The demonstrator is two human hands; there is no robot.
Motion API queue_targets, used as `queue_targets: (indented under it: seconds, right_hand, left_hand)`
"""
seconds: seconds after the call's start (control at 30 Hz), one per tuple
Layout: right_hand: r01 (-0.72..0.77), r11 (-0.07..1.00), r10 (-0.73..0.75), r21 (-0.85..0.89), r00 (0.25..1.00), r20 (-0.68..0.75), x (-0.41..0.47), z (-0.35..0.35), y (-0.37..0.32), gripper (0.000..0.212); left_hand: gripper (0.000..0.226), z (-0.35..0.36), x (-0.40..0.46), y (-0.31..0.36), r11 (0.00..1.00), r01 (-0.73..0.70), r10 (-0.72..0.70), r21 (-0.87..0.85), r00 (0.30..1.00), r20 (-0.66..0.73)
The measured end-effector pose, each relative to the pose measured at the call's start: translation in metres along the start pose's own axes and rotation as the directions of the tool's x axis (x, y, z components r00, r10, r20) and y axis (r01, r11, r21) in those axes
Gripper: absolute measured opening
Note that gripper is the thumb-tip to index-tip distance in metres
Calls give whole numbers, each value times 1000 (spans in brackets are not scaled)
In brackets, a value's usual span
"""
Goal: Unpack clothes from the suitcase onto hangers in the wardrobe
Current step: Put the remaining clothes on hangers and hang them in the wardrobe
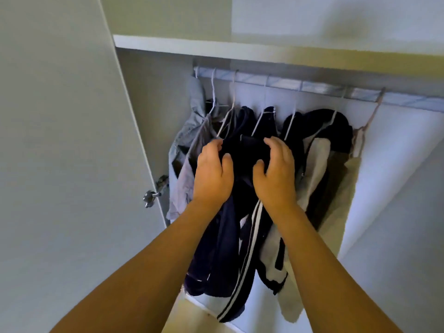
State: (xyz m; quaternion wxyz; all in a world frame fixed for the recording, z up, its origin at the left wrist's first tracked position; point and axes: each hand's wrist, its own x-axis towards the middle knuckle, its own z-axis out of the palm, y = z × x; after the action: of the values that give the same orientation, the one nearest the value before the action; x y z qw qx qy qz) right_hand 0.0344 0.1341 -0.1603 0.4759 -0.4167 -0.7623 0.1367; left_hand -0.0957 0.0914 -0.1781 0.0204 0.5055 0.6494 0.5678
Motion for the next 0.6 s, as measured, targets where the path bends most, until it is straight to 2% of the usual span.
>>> queue_targets:
  seconds: [0.07, 0.23, 0.33, 0.43, 0.53, 0.6]
  right_hand:
    - [69, 996, -73, 64, 996, 52, -16, 34, -24, 47]
    - [195, 960, -237, 202, 948, 212, -70, 95, -66, 47]
    - [257, 921, -350, 292, 874, 338, -112, 131, -88, 49]
    - [275, 898, -413, 343, 797, 441, -151, 158, -102, 50]
    - [312, 858, -500, 407, 685, 529, -201, 184, -119, 49]
    - [330, 825, -560, 458, 581, 590, -241, 199, -135, 48]
  left_hand:
    - [37, -39, -16, -30, 994, 67, -63, 83, 996, -56]
    - [27, -108, -71, -82, 964, 221, -202, 151, 971, -128]
    - [36, -152, -119, -112, 901, 363, -326, 238, 928, -182]
    - [36, -189, -162, -131, 835, 483, -423, 264, 870, -253]
    - [37, -230, -212, -139, 742, 587, -504, 323, 807, -308]
    - [39, -258, -253, -143, 670, 656, -565, 347, 754, -336]
